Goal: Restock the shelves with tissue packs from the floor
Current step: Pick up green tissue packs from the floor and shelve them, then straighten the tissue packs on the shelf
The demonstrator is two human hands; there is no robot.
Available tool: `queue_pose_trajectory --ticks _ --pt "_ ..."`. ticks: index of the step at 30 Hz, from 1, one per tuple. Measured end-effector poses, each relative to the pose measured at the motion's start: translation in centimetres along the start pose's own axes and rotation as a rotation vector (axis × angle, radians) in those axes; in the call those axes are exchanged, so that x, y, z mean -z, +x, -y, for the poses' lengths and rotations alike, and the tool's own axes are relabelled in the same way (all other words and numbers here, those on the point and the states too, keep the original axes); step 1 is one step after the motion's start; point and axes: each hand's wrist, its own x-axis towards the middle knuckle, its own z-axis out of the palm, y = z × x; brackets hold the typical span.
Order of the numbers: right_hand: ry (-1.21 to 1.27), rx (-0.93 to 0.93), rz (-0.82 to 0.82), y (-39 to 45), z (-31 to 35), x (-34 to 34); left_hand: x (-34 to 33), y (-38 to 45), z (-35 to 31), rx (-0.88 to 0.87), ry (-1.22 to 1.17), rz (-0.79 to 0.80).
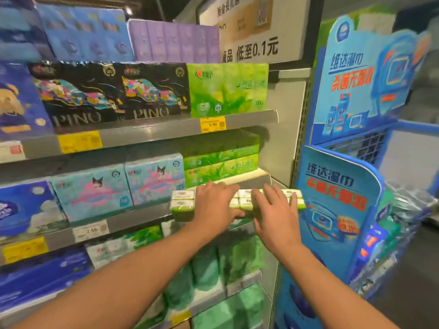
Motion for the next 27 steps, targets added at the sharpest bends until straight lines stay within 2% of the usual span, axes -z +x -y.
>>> queue_pose_trajectory --ticks 7,13,20,23,27 --pt "0.031 0.037 -0.095 10.5 -5.3 -5.2 -4.3 10.2 -0.3 0.116 -0.036 -0.108" --pt "0.14 0.122 -0.04 17.7 -7.2 -10.3 -7.3 16.0 1.4 0.207 0.063 -0.096" --pt "0.244 0.261 0.145 20.6 -6.7 -15.2 -10.3 16.1 4.4 0.185 0.145 -0.001" --pt "0.279 0.273 0.151 21.0 -6.1 -15.8 -11.3 15.1 5.6 0.129 0.169 -0.045" --pt "0.329 0.22 0.134 20.9 -5.6 -15.8 -11.4 14.7 5.3 0.164 0.158 -0.088"
